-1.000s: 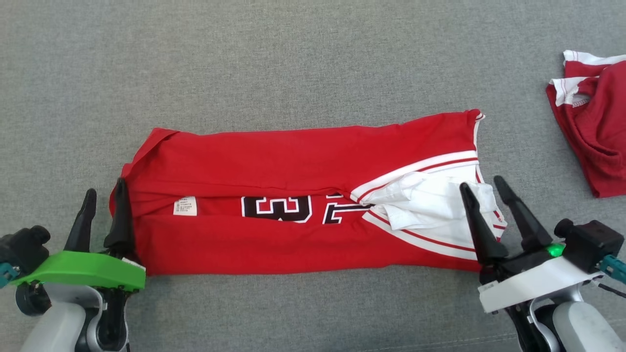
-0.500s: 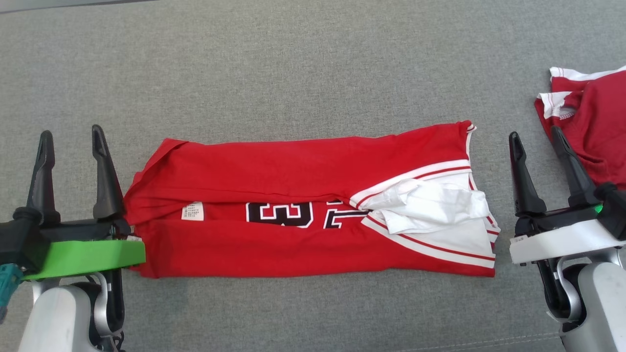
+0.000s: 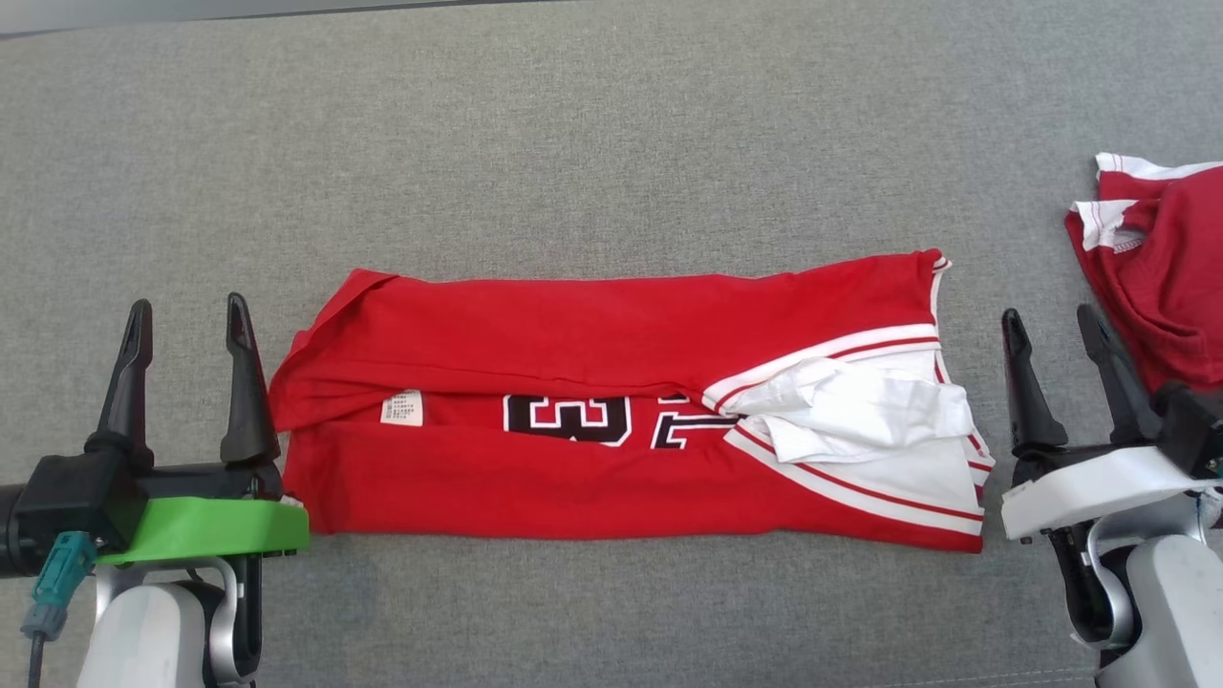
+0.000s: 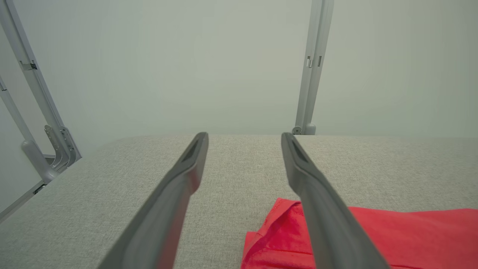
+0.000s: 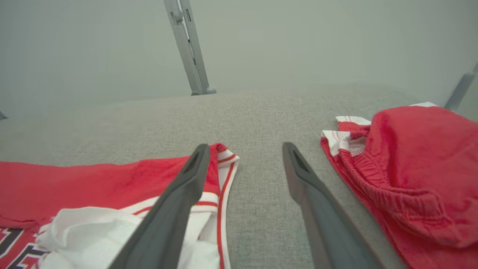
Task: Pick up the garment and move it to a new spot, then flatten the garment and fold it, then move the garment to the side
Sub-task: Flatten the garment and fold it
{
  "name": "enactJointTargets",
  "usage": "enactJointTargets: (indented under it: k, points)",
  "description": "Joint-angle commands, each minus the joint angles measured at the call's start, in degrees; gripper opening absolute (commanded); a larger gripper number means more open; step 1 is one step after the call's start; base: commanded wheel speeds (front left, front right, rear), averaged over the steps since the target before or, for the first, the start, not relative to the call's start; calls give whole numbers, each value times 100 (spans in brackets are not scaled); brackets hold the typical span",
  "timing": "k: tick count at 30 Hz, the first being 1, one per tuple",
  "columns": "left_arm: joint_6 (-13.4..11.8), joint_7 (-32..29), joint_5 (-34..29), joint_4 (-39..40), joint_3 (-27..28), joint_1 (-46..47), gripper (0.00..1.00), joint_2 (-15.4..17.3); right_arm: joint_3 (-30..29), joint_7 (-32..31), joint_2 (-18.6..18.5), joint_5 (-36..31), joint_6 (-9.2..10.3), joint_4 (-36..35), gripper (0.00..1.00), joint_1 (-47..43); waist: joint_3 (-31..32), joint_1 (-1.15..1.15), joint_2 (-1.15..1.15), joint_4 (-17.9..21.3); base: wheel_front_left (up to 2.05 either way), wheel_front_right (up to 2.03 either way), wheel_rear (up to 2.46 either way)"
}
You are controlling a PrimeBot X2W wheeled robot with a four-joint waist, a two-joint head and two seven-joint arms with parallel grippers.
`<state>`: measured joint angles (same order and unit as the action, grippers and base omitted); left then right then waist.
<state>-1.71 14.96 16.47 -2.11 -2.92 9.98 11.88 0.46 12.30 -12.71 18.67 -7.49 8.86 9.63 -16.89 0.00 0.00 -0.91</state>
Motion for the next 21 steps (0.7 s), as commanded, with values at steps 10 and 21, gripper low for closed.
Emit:
enactJointTargets:
  k: [10, 21]
  points:
    - [170, 17, -204, -130, 32, 179, 100, -175, 590, -148, 77, 475, 0, 953, 100, -9, -140, 0, 0, -75, 0, 0, 0]
    - [312, 17, -313, -266, 140, 269, 100, -259, 1453, -503, 149, 880, -9, 1960, 0, 200, -191, 0, 0, -28, 0, 0, 0]
